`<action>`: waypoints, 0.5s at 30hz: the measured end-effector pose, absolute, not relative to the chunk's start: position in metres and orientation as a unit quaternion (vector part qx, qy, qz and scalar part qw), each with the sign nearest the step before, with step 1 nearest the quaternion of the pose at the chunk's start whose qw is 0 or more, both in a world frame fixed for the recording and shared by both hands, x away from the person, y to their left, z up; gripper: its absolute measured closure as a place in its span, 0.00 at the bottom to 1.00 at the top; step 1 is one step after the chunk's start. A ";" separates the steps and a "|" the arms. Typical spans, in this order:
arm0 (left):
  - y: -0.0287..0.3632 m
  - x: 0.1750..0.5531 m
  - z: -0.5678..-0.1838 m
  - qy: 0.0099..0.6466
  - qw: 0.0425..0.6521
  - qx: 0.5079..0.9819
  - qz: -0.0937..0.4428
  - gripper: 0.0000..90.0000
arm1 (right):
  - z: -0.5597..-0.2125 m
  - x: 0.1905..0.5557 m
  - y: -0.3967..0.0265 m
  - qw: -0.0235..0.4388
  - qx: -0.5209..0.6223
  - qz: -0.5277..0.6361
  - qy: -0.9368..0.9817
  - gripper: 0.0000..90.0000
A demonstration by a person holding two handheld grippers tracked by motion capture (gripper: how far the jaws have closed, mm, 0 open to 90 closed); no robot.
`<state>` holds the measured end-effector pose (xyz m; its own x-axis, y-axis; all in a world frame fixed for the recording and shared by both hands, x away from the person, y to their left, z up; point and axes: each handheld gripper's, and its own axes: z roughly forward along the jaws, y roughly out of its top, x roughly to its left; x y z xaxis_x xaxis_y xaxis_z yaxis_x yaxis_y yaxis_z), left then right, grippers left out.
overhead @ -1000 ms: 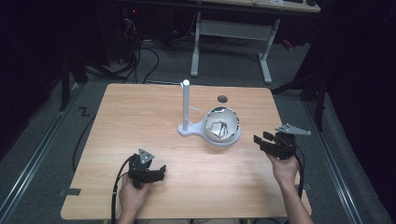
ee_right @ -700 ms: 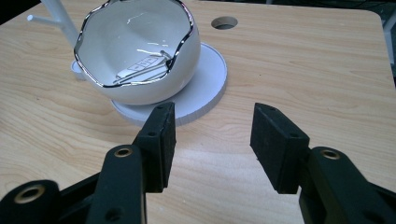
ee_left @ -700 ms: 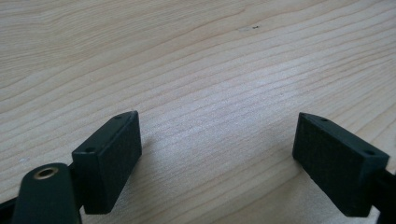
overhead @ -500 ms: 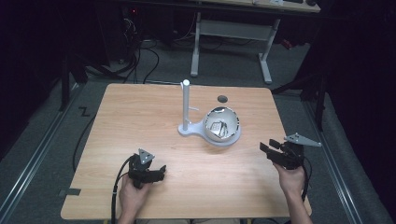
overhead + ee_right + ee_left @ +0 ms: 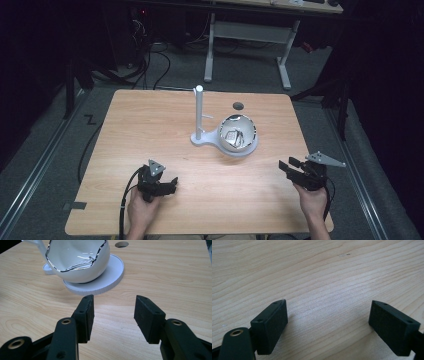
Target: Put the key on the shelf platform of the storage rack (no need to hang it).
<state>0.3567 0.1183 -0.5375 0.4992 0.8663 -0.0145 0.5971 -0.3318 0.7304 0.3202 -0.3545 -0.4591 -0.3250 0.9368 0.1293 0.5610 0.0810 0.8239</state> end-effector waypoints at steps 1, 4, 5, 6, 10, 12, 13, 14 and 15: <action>0.118 0.357 -0.537 0.461 0.348 0.793 0.193 0.18 | -0.460 0.318 -0.354 0.224 0.535 0.419 0.699 0.57; 0.118 0.357 -0.537 0.461 0.348 0.793 0.193 0.18 | -0.461 0.316 -0.352 0.219 0.536 0.422 0.697 0.57; 0.118 0.357 -0.537 0.461 0.348 0.793 0.193 0.18 | -0.462 0.316 -0.352 0.218 0.535 0.423 0.698 0.57; 0.118 0.357 -0.537 0.462 0.348 0.793 0.194 0.18 | -0.464 0.315 -0.349 0.213 0.531 0.426 0.700 0.57; 0.118 0.356 -0.537 0.461 0.348 0.793 0.193 0.18 | -0.466 0.312 -0.342 0.208 0.525 0.428 0.705 0.57; 0.118 0.356 -0.537 0.461 0.348 0.793 0.193 0.18 | -0.467 0.312 -0.339 0.205 0.525 0.429 0.706 0.57; 0.118 0.356 -0.537 0.461 0.348 0.793 0.193 0.18 | -0.467 0.312 -0.339 0.205 0.525 0.429 0.706 0.57; 0.118 0.356 -0.537 0.461 0.348 0.793 0.193 0.18 | -0.469 0.312 -0.336 0.203 0.521 0.429 0.709 0.57; 0.118 0.356 -0.537 0.461 0.348 0.793 0.193 0.18 | -0.469 0.312 -0.336 0.203 0.521 0.429 0.709 0.57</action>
<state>0.3563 0.1181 -0.5375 0.4999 0.8659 -0.0146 0.5969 -0.3323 0.7303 0.3118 -0.3361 -0.4686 -0.3745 0.9134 0.1595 0.5644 0.0881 0.8208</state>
